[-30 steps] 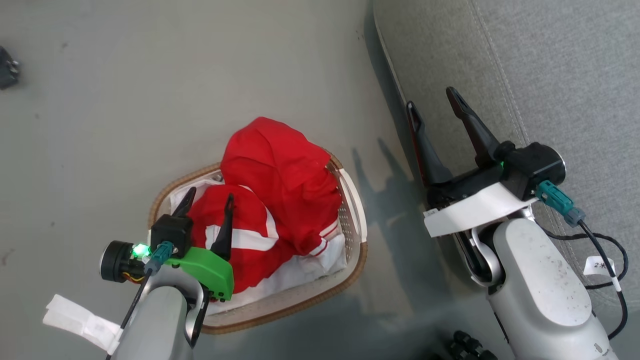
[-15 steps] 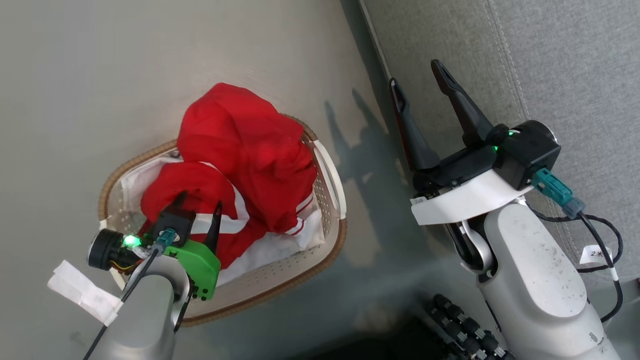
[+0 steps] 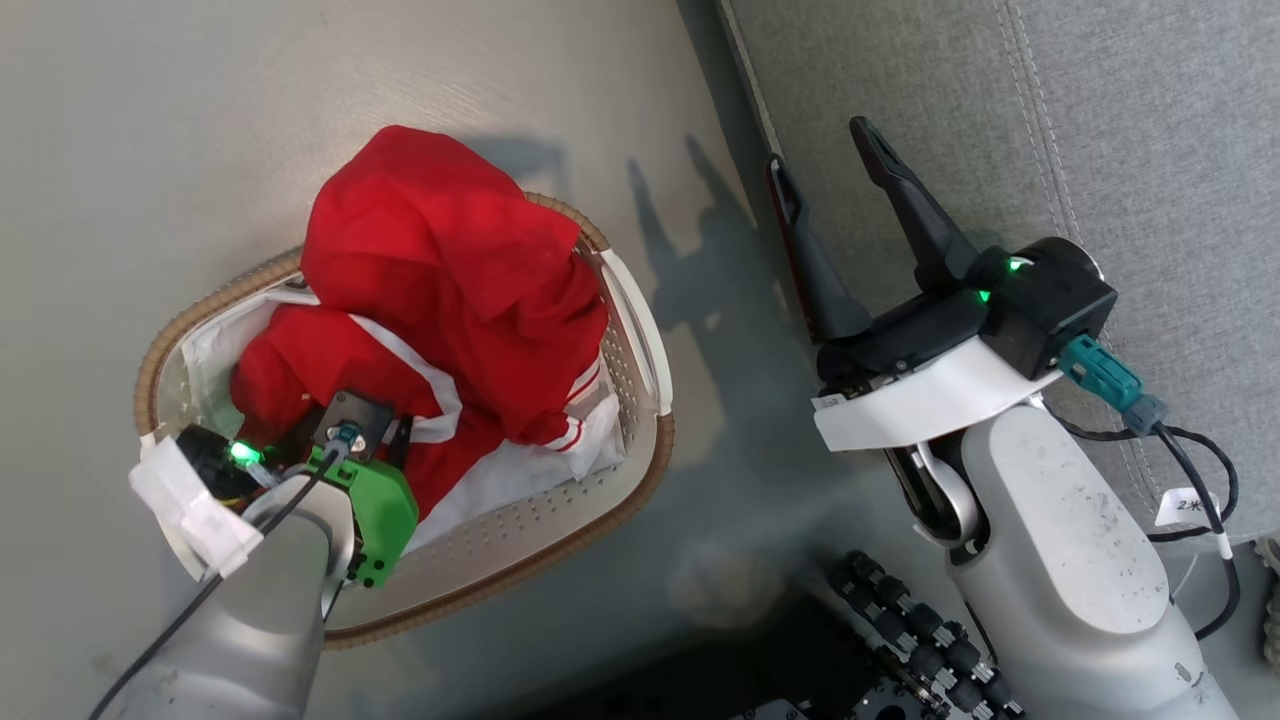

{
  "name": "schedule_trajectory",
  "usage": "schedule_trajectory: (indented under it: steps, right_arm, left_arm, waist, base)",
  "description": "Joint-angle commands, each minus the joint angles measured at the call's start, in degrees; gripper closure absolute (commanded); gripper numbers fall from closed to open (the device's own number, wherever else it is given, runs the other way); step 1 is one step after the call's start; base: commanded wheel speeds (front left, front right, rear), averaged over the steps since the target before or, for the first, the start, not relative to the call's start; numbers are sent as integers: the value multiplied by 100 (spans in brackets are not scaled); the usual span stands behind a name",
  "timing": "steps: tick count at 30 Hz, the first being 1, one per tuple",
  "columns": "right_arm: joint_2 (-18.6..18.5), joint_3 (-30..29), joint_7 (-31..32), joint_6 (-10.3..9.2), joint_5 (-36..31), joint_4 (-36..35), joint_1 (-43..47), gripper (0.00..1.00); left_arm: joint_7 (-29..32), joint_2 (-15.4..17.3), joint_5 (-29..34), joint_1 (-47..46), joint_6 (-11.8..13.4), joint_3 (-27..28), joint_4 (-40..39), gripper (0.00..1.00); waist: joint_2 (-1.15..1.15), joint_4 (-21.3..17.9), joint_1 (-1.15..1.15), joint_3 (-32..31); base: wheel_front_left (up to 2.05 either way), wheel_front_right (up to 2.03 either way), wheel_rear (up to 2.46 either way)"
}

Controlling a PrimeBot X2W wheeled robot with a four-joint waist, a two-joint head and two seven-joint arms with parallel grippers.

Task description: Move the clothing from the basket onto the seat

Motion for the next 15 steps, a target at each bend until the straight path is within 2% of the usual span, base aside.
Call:
schedule_trajectory:
  steps: [1, 8, 9, 10, 15]
  right_arm:
    - [-1, 18, -26, -2, 50, -10, -61, 0]
    - [-4, 128, -26, -2, 120, 30, -152, 0]
    - [-3, 134, -26, -2, 147, 40, -160, 0]
    - [-4, 140, -26, -2, 156, 52, -159, 0]
    - [-4, 175, -26, -2, 230, 151, -129, 0]
  left_arm:
    - [56, 43, 77, -158, 7, -51, 93, 0]
    - [369, -39, 102, -412, -14, -212, 333, 0]
    - [366, -55, 96, -419, -21, -233, 352, 16]
    - [349, -74, 79, -417, -27, -239, 361, 100]
    - [189, -143, -81, -278, -62, -262, 397, 100]
  waist:
    - [0, -51, 0, 95]
    - [0, -127, 0, 191]
    - [0, -133, 0, 181]
    - [0, -138, 0, 162]
    - [0, -174, 0, -29]
  base:
    - [0, 0, 0]
    - [0, 0, 0]
    - [0, 0, 0]
    - [0, 0, 0]
    - [0, 0, 0]
